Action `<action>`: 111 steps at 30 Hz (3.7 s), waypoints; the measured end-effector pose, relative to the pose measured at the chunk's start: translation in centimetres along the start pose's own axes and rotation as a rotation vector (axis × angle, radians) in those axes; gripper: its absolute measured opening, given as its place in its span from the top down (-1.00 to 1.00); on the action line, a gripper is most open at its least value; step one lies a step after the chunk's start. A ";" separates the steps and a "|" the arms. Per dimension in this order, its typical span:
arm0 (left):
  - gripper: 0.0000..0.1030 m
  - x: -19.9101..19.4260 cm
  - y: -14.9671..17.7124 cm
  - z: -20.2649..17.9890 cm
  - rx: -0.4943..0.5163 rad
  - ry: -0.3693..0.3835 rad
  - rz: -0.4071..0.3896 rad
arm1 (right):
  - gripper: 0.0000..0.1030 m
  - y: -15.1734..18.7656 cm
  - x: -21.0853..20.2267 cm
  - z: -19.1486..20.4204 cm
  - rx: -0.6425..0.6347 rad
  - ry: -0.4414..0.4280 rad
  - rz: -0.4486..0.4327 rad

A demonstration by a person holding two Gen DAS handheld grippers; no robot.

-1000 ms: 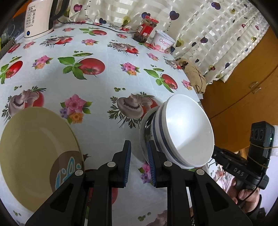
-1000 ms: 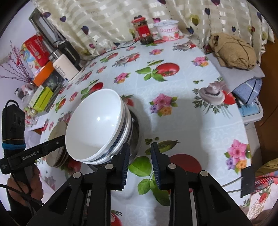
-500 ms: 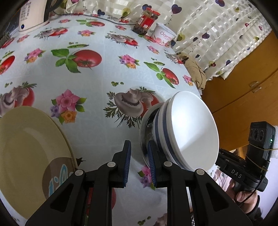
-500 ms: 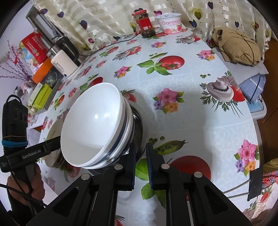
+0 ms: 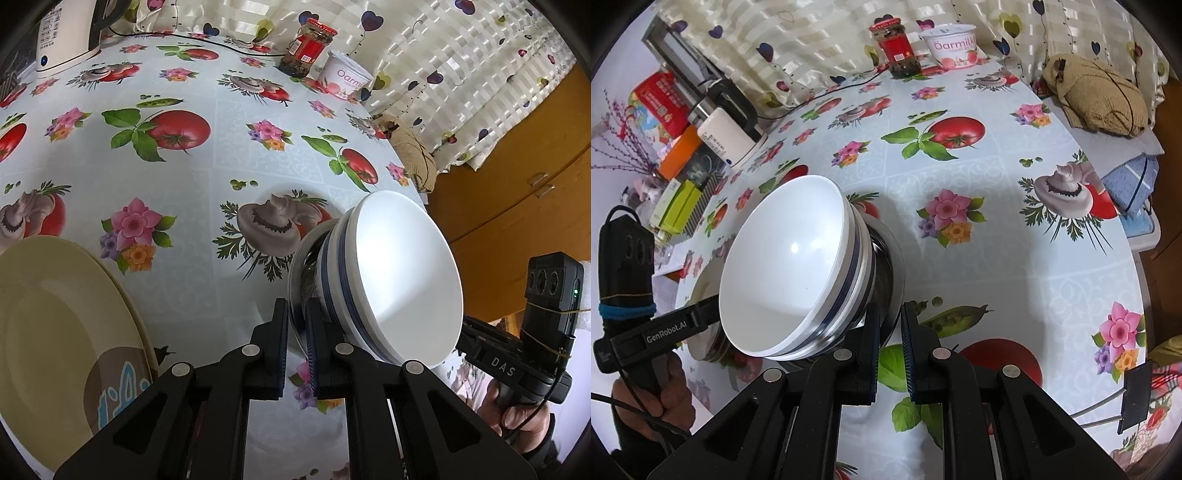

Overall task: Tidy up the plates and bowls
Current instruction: 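Lift the bowl stack with the right tool and carry it toward the plates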

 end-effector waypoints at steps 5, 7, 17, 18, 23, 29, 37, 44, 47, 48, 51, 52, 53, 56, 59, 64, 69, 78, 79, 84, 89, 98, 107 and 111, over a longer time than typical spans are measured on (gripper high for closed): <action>0.82 0.0 -0.2 0.4 -0.041 0.037 0.007 | 0.76 -0.1 0.1 0.0 0.009 -0.009 0.007; 0.82 0.1 -0.2 0.6 -0.068 0.054 0.013 | 0.75 -0.1 0.1 -0.1 0.021 -0.022 0.020; 0.81 0.8 0.0 0.3 -0.054 0.041 0.033 | 0.75 -0.1 0.6 0.2 0.023 -0.013 0.041; 0.81 0.9 0.0 0.3 -0.050 0.040 0.033 | 0.75 -0.1 0.6 0.1 0.027 -0.012 0.039; 0.81 0.8 0.0 0.1 -0.025 0.025 0.019 | 0.76 -0.2 0.6 0.1 0.025 -0.003 0.025; 0.81 0.6 0.2 -0.1 -0.014 0.027 0.009 | 0.77 -0.1 0.4 0.0 0.027 0.007 0.015; 0.81 0.1 0.1 -0.5 -0.007 0.019 -0.001 | 0.77 -0.2 -0.2 0.2 0.022 0.011 0.005; 0.81 -0.9 0.0 -0.9 0.003 -0.005 -0.013 | 0.77 -0.5 -0.9 0.8 0.010 0.013 -0.002; 0.80 -1.6 -0.1 -1.0 0.006 -0.014 -0.023 | 0.77 -0.7 -1.2 1.2 0.003 0.010 -0.007; 0.80 -1.7 -0.1 -1.0 0.006 -0.016 -0.025 | 0.77 -0.8 -1.4 1.3 -0.001 0.008 -0.009; 0.80 -2.4 -0.2 -1.0 0.004 -0.021 -0.037 | 0.77 -1.0 -1.8 1.9 -0.013 0.004 -0.017; 0.80 -2.6 -0.2 -1.0 0.003 -0.023 -0.040 | 0.77 -1.1 -1.9 2.1 -0.017 0.002 -0.019; 0.80 -2.8 -0.1 -0.9 0.002 -0.025 -0.043 | 0.77 -1.1 -2.0 2.3 -0.020 0.001 -0.021; 0.80 -3.6 -0.2 -0.8 -0.002 -0.033 -0.054 | 0.77 -1.3 -2.3 2.9 -0.031 -0.006 -0.024; 0.80 -4.5 -0.1 -0.6 -0.006 -0.042 -0.067 | 0.77 -1.3 -2.5 3.7 -0.044 -0.011 -0.027; 0.80 -6.3 -0.1 0.2 -0.019 -0.060 -0.095 | 0.77 -1.6 -2.8 5.5 -0.076 -0.022 -0.033; 0.80 -8.2 0.0 1.4 -0.040 -0.086 -0.124 | 0.77 -1.8 -2.7 7.4 -0.108 -0.038 -0.030; 0.80 -11.4 0.8 4.0 -0.087 -0.127 -0.168 | 0.78 -1.7 -2.2 11.8 -0.181 -0.071 -0.019; 0.80 -11.6 0.9 4.2 -0.090 -0.130 -0.172 | 0.78 -1.7 -2.1 12.3 -0.188 -0.076 -0.017; 0.80 -13.2 1.4 5.4 -0.113 -0.150 -0.196 | 0.78 -1.5 -1.8 14.3 -0.221 -0.083 -0.012; 0.80 -14.6 2.0 6.7 -0.140 -0.169 -0.217 | 0.78 -1.2 -1.4 16.3 -0.255 -0.094 -0.001; 0.80 -16.9 3.3 9.5 -0.193 -0.209 -0.245 | 0.78 -0.4 -0.1 20.5 -0.328 -0.115 0.029; 0.81 -17.4 4.3 11.6 -0.234 -0.223 -0.237 | 0.77 0.6 1.5 22.8 -0.376 -0.110 0.069; 0.80 -17.3 4.4 11.9 -0.240 -0.216 -0.235 | 0.77 0.7 1.9 23.0 -0.382 -0.105 0.071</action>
Point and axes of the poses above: each gripper's, at about its wrist camera, not at the fingertips, and x roughly the way its jaws point, z to its left, y to its underside, the point moved 7 cm from there along x, roughly the way its jaws point, and after that the axes turned 15 degrees about y, right-handed, at the moved point
